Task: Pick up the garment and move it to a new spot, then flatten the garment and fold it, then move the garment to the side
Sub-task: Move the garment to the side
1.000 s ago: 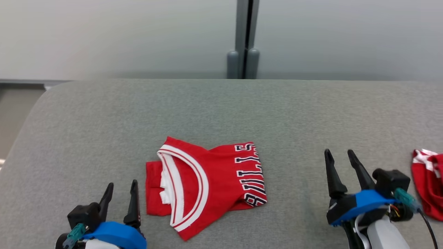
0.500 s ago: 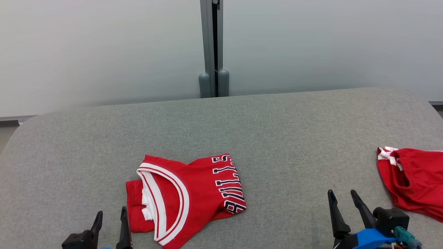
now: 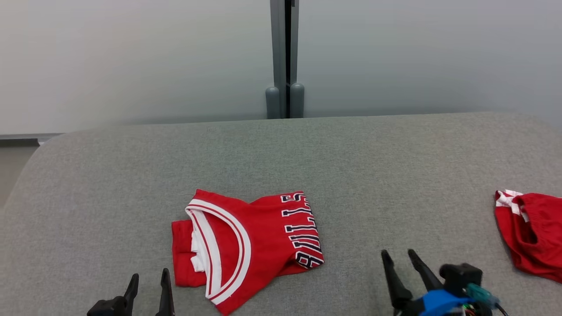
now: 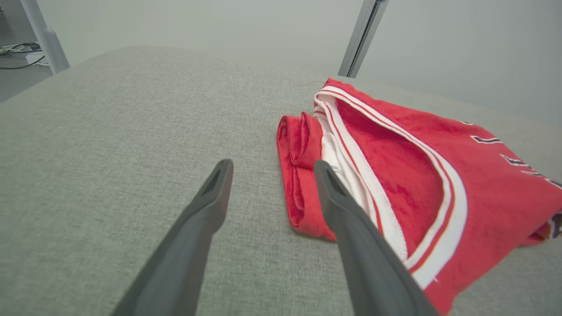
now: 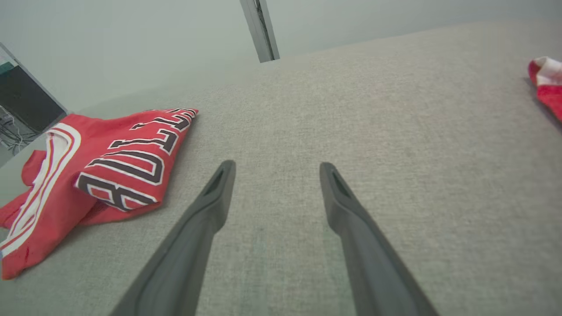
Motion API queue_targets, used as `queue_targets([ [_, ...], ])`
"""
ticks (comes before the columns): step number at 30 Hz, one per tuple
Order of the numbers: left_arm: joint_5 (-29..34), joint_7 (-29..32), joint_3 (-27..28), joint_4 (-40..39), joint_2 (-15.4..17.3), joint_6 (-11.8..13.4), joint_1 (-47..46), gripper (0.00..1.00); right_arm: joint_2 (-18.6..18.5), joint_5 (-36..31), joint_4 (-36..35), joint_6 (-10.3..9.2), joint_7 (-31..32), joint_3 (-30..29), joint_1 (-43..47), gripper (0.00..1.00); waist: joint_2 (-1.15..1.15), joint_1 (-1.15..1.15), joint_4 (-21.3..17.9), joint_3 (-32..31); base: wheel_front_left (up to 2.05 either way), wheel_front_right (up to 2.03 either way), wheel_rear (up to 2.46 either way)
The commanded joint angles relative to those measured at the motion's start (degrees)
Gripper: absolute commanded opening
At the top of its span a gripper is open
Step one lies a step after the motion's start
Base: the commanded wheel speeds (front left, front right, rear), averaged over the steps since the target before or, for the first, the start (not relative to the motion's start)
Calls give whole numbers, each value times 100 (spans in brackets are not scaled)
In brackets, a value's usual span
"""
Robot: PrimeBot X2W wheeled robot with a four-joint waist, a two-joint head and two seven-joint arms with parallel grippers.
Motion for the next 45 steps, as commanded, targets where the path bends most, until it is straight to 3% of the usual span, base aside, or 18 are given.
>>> queue_targets([
  [1, 0, -14, -32, 6, -2, -28, -63, 100, -1, 135, 72, 2, -18, 200, -293, 100, 0, 0, 105, 74, 0, 0, 0],
  [7, -19, -14, -292, 46, 9, -46, -250, 100, -12, 647, 629, 1, -18, 907, -1121, 100, 0, 0, 599, 324, 0, 0, 0],
  [18, -459, -14, -785, -28, 293, -51, -568, 100, -13, 1266, 2345, 1, -18, 990, -2317, 100, 0, 0, 1515, 784, 0, 0, 0],
  [19, -499, -14, -832, -21, 322, -51, -574, 100, -14, 1281, 2460, 2, -18, 983, -2415, 93, 0, 0, 1563, 810, 0, 0, 0],
  [20, -555, -14, -853, -13, 334, -51, -582, 100, -14, 1325, 2566, 2, -18, 1046, -2478, 70, 0, 0, 1595, 833, 0, 0, 0],
  [21, -584, -14, -878, -21, 347, -51, -598, 100, -13, 1461, 2667, 1, -17, 1132, -2483, 43, 0, 0, 1619, 855, 0, 0, 0],
  [22, -617, -14, -892, -32, 371, -51, -604, 100, -13, 1555, 2733, 1, -17, 1216, -2505, 4, 0, 0, 1629, 871, 0, 0, 0],
  [23, -645, -14, -900, -37, 391, -51, -604, 100, -14, 1655, 2795, 2, -8, 1397, -2508, 0, 0, 0, 1634, 885, 0, 0, 0],
  [27, -701, -14, -948, -56, 445, -51, -627, 100, 10, 2216, 2875, 6, 7, 1762, -2542, 0, 0, 0, 1548, 911, 0, 0, 0],
  [34, -747, -14, -1109, -169, 429, -52, -596, 100, -21, 1675, 2389, 1, -17, 974, -2735, 0, 0, 0, 1077, 795, 0, 0, 0],
  [40, -655, -14, -1237, -255, 345, -51, -445, 100, -16, 1159, 1811, 1, -18, 686, -2343, 0, 0, 0, 244, 589, 0, 0, 0],
  [45, -607, -14, -1144, -355, 241, -51, -398, 100, -16, 951, 1385, 1, -19, 750, -2097, 0, 0, 0, -706, 490, 0, 0, 0],
])
